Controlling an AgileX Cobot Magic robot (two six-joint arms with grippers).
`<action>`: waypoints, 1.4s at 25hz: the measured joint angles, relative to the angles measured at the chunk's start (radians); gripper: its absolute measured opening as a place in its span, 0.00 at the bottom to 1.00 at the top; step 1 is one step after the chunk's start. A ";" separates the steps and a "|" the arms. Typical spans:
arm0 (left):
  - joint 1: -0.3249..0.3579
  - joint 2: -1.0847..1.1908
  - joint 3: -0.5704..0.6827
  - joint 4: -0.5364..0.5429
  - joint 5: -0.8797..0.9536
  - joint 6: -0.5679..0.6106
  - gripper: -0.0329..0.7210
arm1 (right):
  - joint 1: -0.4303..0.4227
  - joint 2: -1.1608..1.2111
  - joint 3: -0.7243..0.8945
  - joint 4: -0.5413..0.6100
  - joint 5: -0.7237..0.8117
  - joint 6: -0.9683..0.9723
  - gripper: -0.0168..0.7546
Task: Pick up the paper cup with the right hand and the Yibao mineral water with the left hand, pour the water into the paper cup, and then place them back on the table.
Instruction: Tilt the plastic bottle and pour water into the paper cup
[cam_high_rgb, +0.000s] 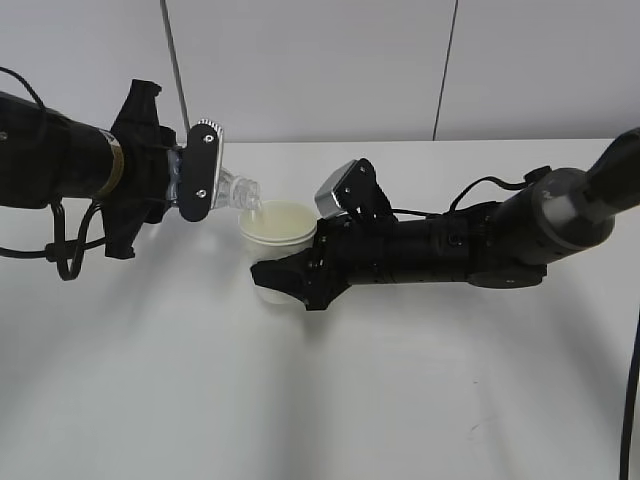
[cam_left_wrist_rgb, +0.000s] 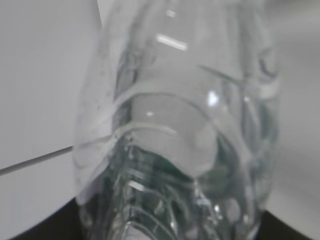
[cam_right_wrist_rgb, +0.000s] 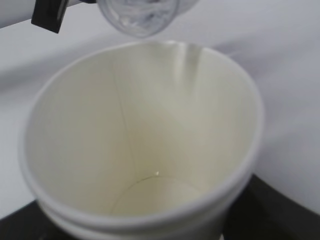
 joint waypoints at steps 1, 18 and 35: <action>0.000 0.000 0.000 0.004 0.002 0.000 0.49 | 0.000 0.000 0.000 0.000 0.000 0.000 0.67; 0.000 0.000 0.000 0.017 0.015 0.000 0.49 | 0.000 0.000 0.000 -0.004 0.002 0.002 0.67; 0.000 0.000 0.000 0.049 0.022 0.000 0.49 | 0.000 0.000 0.000 -0.011 0.007 0.007 0.67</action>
